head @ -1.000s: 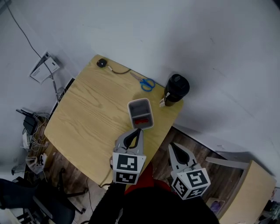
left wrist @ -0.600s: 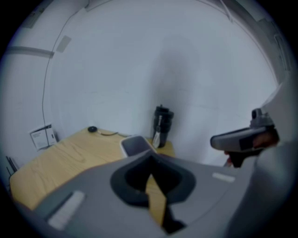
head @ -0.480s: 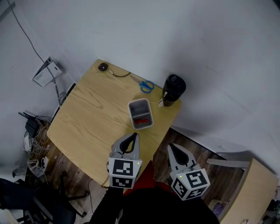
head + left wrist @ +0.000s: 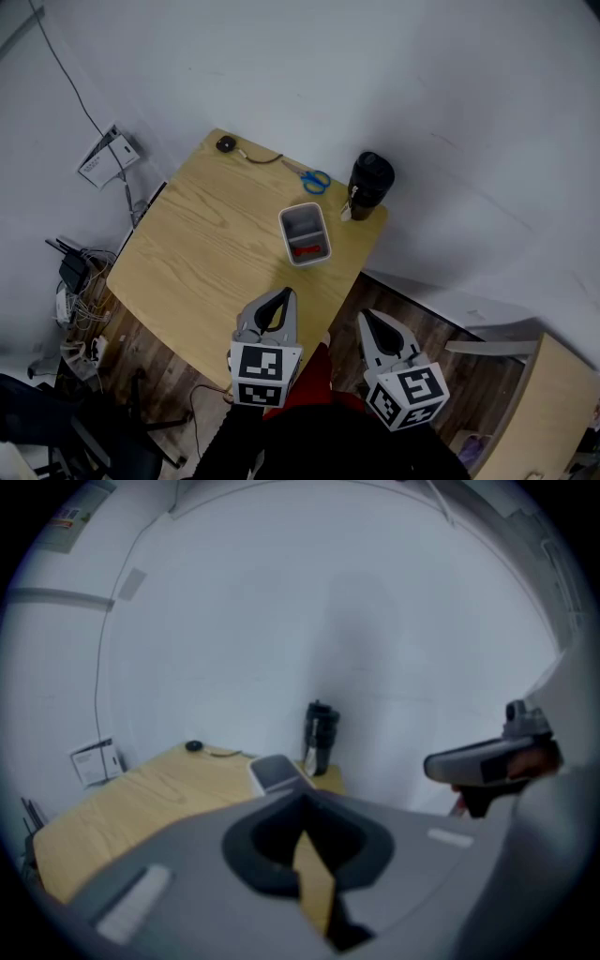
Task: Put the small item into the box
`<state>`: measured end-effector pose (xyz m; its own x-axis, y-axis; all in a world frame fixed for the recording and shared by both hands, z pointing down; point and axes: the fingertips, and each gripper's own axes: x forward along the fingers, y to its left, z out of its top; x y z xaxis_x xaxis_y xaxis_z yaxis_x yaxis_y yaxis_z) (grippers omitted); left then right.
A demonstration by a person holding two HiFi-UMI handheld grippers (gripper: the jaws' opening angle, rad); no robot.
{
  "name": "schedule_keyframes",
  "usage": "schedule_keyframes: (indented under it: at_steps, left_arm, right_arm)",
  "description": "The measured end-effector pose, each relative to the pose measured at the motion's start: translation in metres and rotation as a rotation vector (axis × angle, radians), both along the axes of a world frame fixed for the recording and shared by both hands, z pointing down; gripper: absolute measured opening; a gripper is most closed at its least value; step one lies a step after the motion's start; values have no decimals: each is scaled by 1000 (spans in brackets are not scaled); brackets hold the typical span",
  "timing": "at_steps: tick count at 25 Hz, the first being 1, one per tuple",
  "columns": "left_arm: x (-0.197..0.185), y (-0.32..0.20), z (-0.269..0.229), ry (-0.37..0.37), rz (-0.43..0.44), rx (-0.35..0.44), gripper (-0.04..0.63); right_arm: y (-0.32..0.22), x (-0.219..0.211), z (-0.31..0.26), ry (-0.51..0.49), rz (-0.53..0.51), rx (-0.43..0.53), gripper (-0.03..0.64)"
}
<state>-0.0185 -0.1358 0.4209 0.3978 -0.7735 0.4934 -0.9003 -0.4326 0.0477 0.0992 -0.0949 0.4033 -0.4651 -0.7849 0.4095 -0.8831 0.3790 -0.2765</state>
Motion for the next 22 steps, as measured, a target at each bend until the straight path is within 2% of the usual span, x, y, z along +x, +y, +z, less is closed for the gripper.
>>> schedule_keyframes:
  at_steps: [12,22]
  left_arm:
    - [-2,53,-20,-6,-7,53,3]
    - [-25,107,-31,3,-55,70,3]
  right_arm:
    - [57,-3,-12,-17,-13,44,8]
    - [103,-4,-24,-31,-20,84,8]
